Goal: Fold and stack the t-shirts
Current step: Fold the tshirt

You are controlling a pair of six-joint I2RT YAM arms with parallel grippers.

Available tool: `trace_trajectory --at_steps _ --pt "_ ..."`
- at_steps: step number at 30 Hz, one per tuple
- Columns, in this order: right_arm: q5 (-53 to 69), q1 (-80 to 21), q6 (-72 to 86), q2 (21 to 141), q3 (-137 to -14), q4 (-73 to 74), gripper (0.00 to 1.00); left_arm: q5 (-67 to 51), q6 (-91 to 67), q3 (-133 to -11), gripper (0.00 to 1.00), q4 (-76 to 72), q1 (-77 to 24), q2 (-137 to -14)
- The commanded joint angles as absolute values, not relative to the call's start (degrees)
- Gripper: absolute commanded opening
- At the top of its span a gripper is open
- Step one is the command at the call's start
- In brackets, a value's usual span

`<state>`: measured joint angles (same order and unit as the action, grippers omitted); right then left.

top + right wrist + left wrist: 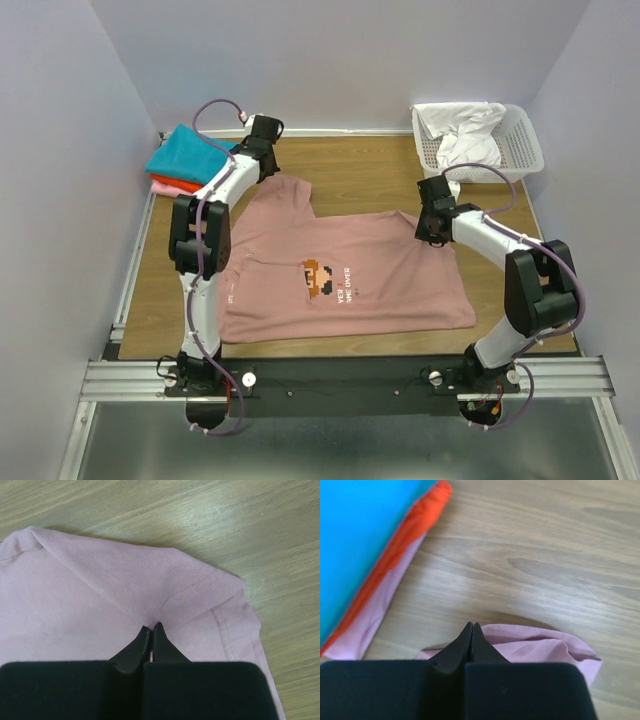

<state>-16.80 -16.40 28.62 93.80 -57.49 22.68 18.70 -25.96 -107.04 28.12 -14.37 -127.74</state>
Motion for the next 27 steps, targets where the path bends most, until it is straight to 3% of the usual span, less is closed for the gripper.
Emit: trace_trajectory --at_steps 1,12,17,25,27 --pt "-15.91 -16.08 28.39 90.79 -58.54 24.17 0.01 18.64 -24.61 -100.04 0.00 21.36 -14.50 -119.80" --pt "-19.07 -16.08 27.16 85.87 -56.78 28.56 0.00 13.10 -27.86 -75.96 0.00 11.96 -15.20 -103.30" --pt "-20.21 -16.00 26.72 84.99 -55.46 29.09 0.01 19.33 -33.83 -65.05 0.00 11.69 -18.80 -93.71" --pt "-19.16 -16.00 25.75 92.89 -58.44 29.09 0.08 21.27 -36.21 -61.26 0.00 10.37 -20.65 -86.92" --pt "-18.90 -16.08 25.93 93.86 -58.97 29.09 0.19 21.18 -35.86 -62.66 0.00 10.46 -20.65 -88.06"
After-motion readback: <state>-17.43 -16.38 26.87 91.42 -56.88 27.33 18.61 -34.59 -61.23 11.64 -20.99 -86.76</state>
